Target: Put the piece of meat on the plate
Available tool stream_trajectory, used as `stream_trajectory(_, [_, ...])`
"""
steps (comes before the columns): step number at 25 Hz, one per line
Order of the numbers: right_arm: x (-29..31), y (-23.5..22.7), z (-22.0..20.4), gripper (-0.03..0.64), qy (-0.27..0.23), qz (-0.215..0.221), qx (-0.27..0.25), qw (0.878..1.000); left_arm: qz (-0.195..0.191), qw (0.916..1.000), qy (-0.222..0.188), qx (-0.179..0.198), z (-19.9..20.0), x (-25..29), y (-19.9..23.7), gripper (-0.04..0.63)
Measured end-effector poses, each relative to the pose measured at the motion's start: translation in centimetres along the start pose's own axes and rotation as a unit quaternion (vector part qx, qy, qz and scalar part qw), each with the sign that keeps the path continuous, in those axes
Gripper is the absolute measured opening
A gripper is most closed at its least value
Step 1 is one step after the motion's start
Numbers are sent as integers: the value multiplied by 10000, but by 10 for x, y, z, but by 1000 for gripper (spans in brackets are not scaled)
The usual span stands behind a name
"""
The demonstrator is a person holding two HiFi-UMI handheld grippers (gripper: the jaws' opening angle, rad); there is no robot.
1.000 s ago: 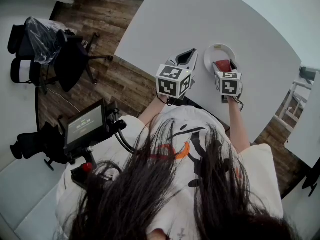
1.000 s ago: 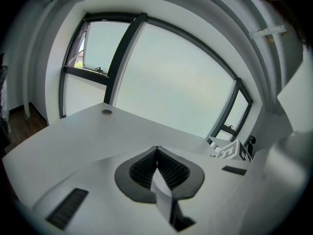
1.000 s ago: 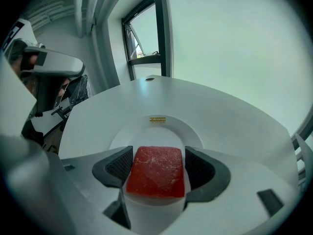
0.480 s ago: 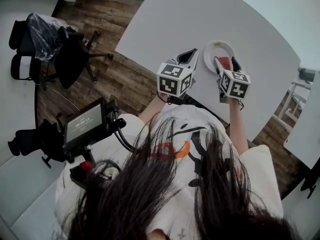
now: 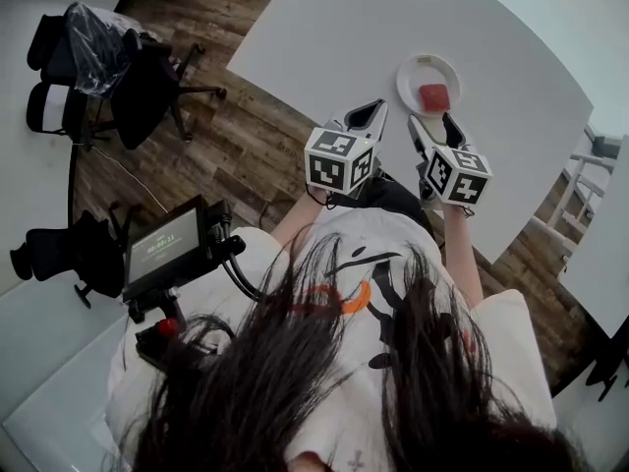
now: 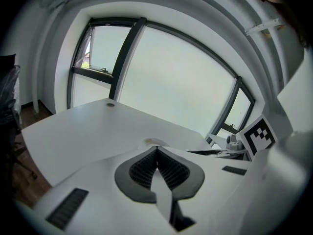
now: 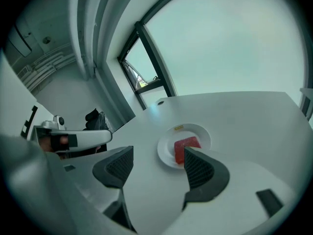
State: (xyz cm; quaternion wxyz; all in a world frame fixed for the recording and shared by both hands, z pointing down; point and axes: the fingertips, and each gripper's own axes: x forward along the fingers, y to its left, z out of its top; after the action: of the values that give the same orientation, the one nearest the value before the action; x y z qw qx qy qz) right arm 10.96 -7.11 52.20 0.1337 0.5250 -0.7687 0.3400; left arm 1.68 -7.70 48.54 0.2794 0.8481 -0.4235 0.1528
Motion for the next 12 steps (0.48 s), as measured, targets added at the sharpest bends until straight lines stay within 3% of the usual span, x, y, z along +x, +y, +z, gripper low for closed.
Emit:
stream_trajectory(4, [3,8,-17,333,84,75,44,9999,199,9995,211,-147,-27,-14,10,6])
stream_trajectory(6, [5,4,-23,239,80,5,127,9999,217,9991,314,-166,-37,-17,12,6])
stream_trajectory(11, [2,4,-32,239,52,21,434,9990,175,9987,465,-100,-49,-25,8,6])
stream_trajectory(12, [0,5,-33,187,9,-12,447,9990,147,9987,483,-77,-52,-26,6,6])
